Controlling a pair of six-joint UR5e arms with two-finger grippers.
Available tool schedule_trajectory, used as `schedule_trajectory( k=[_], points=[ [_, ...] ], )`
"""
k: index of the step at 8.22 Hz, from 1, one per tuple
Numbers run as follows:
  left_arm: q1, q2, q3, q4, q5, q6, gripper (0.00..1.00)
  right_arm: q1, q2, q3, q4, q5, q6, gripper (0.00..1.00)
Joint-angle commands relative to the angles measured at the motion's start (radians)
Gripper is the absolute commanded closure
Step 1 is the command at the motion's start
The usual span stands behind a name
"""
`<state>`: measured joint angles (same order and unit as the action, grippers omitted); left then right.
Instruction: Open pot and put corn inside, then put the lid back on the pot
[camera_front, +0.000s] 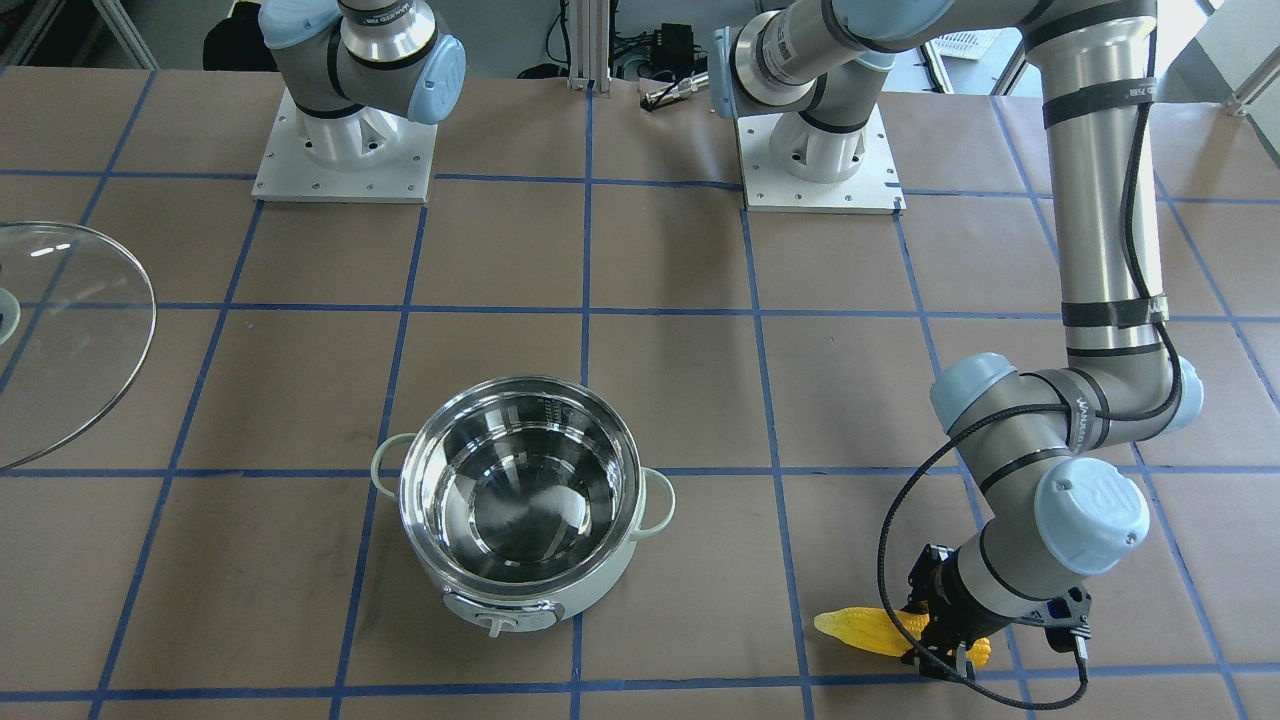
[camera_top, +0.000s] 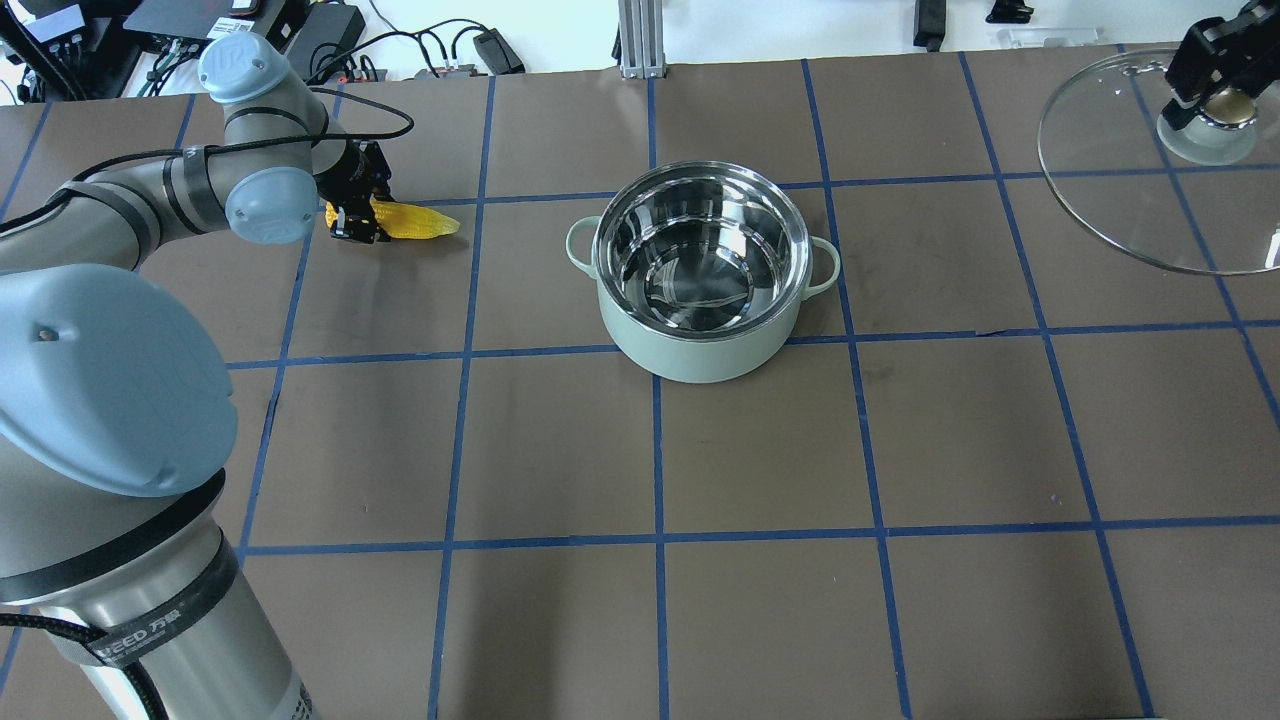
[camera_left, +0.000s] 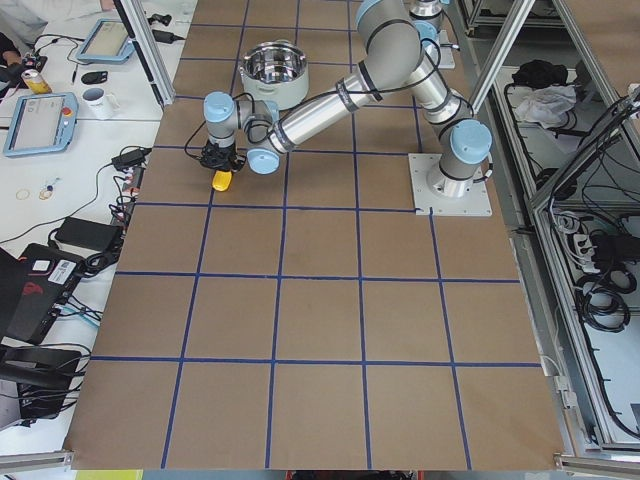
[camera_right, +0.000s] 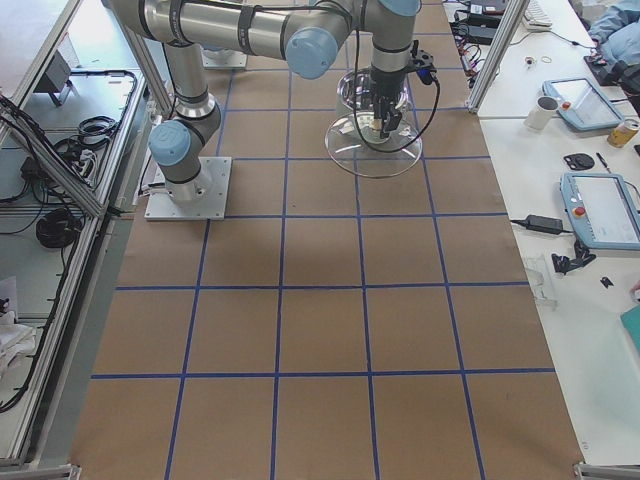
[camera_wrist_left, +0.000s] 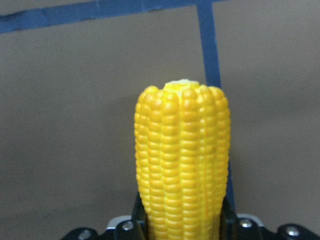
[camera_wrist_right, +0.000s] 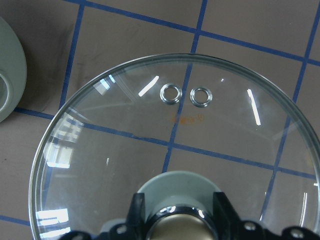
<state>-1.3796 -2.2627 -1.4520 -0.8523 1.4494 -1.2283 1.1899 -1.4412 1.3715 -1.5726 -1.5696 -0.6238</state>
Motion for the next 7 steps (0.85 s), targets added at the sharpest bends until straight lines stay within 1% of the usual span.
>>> schedule_trajectory(
  k=[1, 3, 4, 5, 7],
  points=[
    [-0.003, 0.09, -0.001, -0.03, -0.011, -0.019, 1.0, -0.001, 0.002, 0.004, -0.004, 0.0, -0.025, 0.78],
    [-0.045, 0.233, -0.007, -0.074, -0.02, -0.04, 1.0, -0.001, 0.001, 0.004, -0.001, 0.0, -0.025, 0.78],
    [-0.102, 0.273, -0.008, -0.074, -0.009, -0.043, 1.0, -0.001, 0.002, 0.004, -0.001, 0.0, -0.025, 0.78],
    [-0.169, 0.288, -0.007, -0.071, -0.006, -0.078, 1.0, -0.001, 0.002, 0.004, -0.001, 0.0, -0.025, 0.78],
    [-0.296, 0.287, -0.007, -0.057, 0.058, -0.169, 1.0, -0.001, 0.001, 0.004, -0.001, 0.002, -0.025, 0.78]
  ],
)
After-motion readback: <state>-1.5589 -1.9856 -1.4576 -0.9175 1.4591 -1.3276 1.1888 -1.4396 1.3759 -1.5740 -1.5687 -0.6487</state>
